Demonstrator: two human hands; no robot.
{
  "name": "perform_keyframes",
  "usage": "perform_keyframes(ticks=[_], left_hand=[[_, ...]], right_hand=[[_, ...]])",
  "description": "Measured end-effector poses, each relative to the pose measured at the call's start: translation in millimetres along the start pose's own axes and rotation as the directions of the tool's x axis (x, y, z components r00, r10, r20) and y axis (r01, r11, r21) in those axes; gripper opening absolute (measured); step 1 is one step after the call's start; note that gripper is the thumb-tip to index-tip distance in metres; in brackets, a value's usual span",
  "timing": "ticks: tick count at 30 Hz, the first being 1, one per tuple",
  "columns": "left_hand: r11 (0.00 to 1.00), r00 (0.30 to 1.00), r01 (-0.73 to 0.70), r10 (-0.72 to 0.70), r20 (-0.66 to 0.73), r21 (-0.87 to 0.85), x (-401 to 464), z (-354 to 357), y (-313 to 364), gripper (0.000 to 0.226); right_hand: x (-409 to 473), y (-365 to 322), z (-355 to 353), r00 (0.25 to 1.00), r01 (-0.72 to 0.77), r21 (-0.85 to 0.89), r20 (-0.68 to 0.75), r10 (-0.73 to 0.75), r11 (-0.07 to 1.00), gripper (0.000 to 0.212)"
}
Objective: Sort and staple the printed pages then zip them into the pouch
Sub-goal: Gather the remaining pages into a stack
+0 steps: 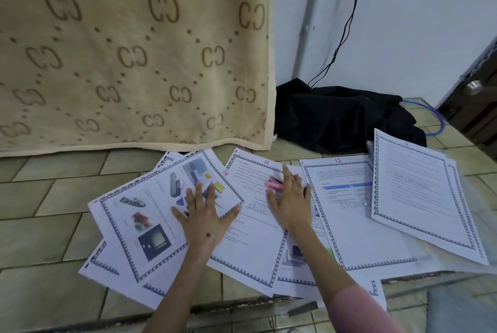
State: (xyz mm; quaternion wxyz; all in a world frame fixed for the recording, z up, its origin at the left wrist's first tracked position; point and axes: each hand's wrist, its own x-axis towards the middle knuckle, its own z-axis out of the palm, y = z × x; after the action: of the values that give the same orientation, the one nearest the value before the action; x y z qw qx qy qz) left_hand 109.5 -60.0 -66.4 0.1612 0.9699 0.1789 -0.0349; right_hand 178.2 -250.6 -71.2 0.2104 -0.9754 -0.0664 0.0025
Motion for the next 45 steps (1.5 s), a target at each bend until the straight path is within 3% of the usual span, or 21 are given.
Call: perform_keyframes(ticks=[3, 6, 9, 12, 17, 21, 24, 28, 35, 38, 40, 45], left_hand=[[0.999, 0.997, 0.045, -0.045, -0.06, 0.007, 1.0, 2.2, 7.6, 0.087], [0.971, 0.967, -0.219, 0.23, -0.114, 0.095, -1.5, 8.0, 22.2, 0.07], [0.877, 0.879, -0.475, 0.477, -0.01, 0.072, -7.6, 19.9, 33.4, 0.079], [0.871, 0.872, -0.49, 0.49, -0.007, 0.036, -4.5, 25.6, 28.4, 0.092], [0.887, 0.89, -0.457, 0.455, 0.041, 0.068, -6.7, 24.1, 26.9, 0.066], [0.882, 0.883, -0.469, 0.469, 0.019, 0.056, -7.3, 25.4, 28.1, 0.067], [0.881, 0.881, -0.472, 0.472, 0.007, 0.024, -7.1, 26.3, 28.9, 0.07], [0.881, 0.881, -0.473, 0.473, -0.013, 0.015, -5.0, 28.2, 28.9, 0.07], [0.879, 0.875, -0.477, 0.475, -0.092, -0.01, -2.9, 31.8, 27.9, 0.073], [0.884, 0.881, -0.466, 0.463, -0.099, -0.01, -3.8, 30.5, 29.2, 0.068], [0.888, 0.885, -0.461, 0.459, -0.08, -0.003, -4.0, 28.6, 30.8, 0.071], [0.906, 0.905, -0.423, 0.424, -0.042, 0.021, -5.4, 25.2, 34.0, 0.079]], right_hand=[[-2.2, -0.5, 1.5, 0.999, 0.032, -0.029, -0.035, -0.033, 0.999, 0.074], [-1.9, -1.2, 2.1, 0.998, 0.043, -0.012, -0.047, -0.043, 0.999, 0.061], [-1.9, -1.3, 2.3, 0.994, 0.049, 0.021, -0.1, -0.047, 0.999, 0.048], [-0.3, 1.5, 3.4, 0.987, 0.057, 0.117, -0.154, -0.039, 0.992, 0.037], [14.3, 7.9, -18.0, 0.973, -0.098, 0.41, -0.153, 0.175, 0.907, 0.038], [44.9, 19.0, -38.7, 0.94, -0.187, 0.391, -0.196, 0.28, 0.901, 0.034], [67.8, 18.2, -45.9, 0.945, -0.223, 0.49, -0.103, 0.31, 0.843, 0.028], [88.8, 15.4, -41.1, 0.968, -0.21, 0.344, -0.058, 0.244, 0.915, 0.006], [95.6, 17.0, -36.9, 0.984, -0.117, 0.255, -0.102, 0.147, 0.96, 0.02], [80.0, 10.6, -38.2, 0.964, -0.109, 0.302, -0.201, 0.175, 0.947, 0.022], [63.3, 6.4, -34.6, 0.953, -0.131, 0.181, -0.249, 0.174, 0.975, 0.029], [30.0, 3.7, -15.7, 0.974, -0.197, -0.138, 0.086, 0.209, 0.971, 0.084]])
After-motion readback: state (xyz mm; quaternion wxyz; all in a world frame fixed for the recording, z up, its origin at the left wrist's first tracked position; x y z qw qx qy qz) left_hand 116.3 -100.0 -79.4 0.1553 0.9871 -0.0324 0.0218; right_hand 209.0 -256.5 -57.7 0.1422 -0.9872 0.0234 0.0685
